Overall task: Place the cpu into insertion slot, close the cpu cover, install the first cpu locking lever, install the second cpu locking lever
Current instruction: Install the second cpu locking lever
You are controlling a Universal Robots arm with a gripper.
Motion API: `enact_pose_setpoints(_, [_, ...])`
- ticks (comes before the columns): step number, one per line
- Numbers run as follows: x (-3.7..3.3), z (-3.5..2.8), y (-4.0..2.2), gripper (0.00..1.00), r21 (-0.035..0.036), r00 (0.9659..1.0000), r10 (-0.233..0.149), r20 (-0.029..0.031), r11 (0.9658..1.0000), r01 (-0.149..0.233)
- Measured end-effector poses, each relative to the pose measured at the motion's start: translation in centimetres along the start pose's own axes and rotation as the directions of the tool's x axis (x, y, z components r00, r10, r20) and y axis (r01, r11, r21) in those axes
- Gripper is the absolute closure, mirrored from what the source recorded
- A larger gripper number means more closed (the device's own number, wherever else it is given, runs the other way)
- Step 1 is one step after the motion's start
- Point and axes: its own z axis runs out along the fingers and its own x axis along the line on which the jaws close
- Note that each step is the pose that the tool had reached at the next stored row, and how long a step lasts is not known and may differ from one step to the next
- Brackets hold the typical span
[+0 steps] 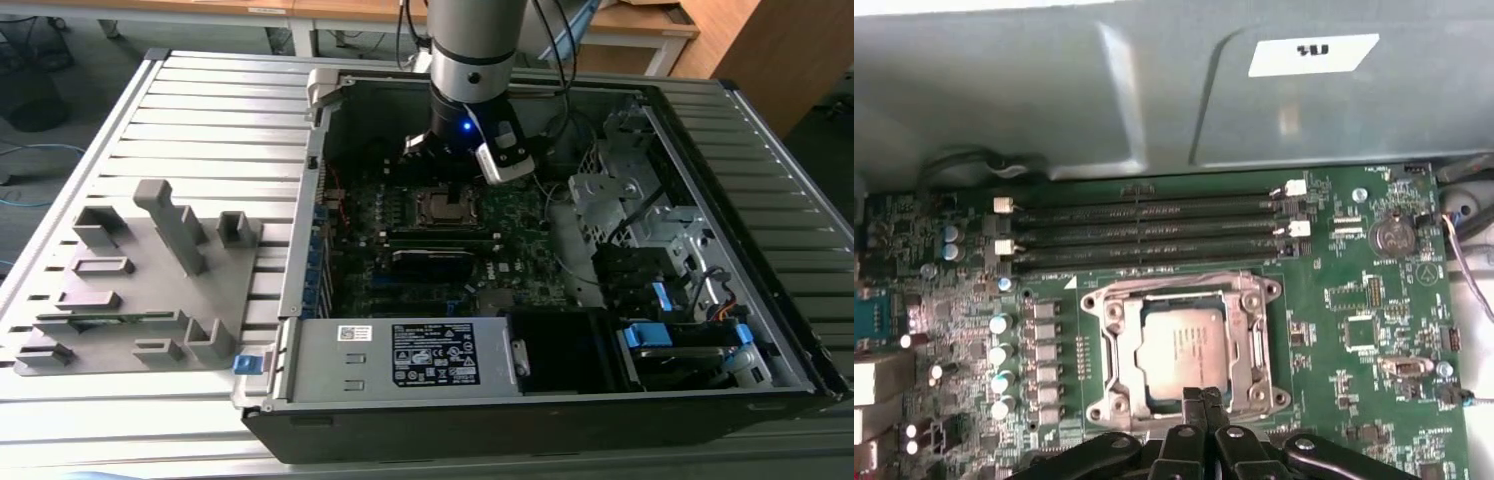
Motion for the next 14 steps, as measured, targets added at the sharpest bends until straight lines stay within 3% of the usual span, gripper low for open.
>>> enact_pose_setpoints(6, [0.04, 0.10, 0.42, 0.89, 0.0002, 1.0000, 0.000, 0.0001, 1.0000, 0.000])
enact_pose_setpoints(14, [0.04, 0.16, 0.43, 0.89, 0.0027, 1.0000, 0.000, 0.0003, 1.0000, 0.000])
